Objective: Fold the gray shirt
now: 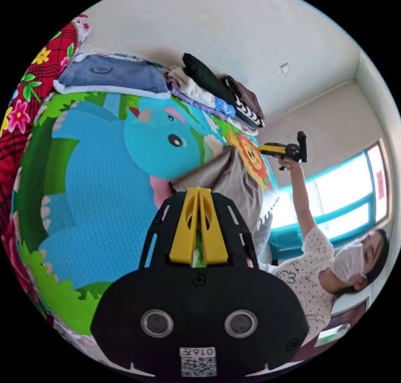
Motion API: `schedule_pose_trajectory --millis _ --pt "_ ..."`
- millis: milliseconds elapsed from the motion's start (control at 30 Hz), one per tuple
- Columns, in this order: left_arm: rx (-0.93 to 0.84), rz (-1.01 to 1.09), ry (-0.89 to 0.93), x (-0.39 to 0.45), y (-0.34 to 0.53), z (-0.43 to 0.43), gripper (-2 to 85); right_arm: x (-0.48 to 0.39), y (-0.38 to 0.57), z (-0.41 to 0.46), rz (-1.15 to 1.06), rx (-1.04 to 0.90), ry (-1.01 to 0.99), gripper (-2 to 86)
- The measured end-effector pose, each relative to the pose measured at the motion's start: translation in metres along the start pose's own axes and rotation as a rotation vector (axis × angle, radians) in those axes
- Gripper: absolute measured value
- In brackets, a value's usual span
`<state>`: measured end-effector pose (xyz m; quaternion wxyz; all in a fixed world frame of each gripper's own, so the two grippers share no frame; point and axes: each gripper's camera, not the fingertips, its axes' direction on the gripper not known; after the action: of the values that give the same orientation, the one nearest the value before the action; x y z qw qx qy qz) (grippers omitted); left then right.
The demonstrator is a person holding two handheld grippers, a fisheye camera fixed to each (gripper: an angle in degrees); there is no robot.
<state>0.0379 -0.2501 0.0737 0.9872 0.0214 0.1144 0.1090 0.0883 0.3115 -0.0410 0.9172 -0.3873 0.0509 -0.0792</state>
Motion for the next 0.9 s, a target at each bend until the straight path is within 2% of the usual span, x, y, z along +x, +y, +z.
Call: schedule_pose_trajectory --millis 67,167,233,300,400,500,633,733,900 --pt "-0.002 0.052 0.061 0.021 0.042 0.005 -1.0 -0.011 0.069 -0.002 -0.002 0.132 -0.183 2.0" --pt "-0.064 0.103 0.101 0.051 0.104 0.021 -1.0 -0.036 0.145 0.018 -0.151 0.143 -0.386 4.7" --pt "-0.055 0.14 0.043 0.071 0.135 0.027 -1.0 -0.048 0.18 0.037 -0.142 0.137 -0.4 6.5" --pt "-0.017 0.138 -0.089 0.095 0.166 0.033 -1.0 -0.056 0.206 0.054 -0.117 0.141 -0.381 7.6" --pt "-0.007 0.14 -0.153 0.119 0.185 0.045 -1.0 -0.055 0.234 0.076 -0.043 0.224 -0.417 8.4" --pt "0.005 0.151 -0.188 0.136 0.193 0.054 -1.0 -0.047 0.247 0.102 0.021 0.273 -0.493 8.5" --pt "0.005 0.146 -0.198 0.148 0.203 0.053 -1.0 -0.042 0.256 0.14 0.082 0.245 -0.506 7.1" --pt "0.018 0.149 -0.196 0.155 0.215 0.045 -1.0 -0.04 0.272 0.148 0.064 0.287 -0.554 4.2" --pt "0.091 0.127 -0.163 0.161 0.239 0.028 -1.0 -0.029 0.288 0.165 0.11 0.323 -0.507 7.4"
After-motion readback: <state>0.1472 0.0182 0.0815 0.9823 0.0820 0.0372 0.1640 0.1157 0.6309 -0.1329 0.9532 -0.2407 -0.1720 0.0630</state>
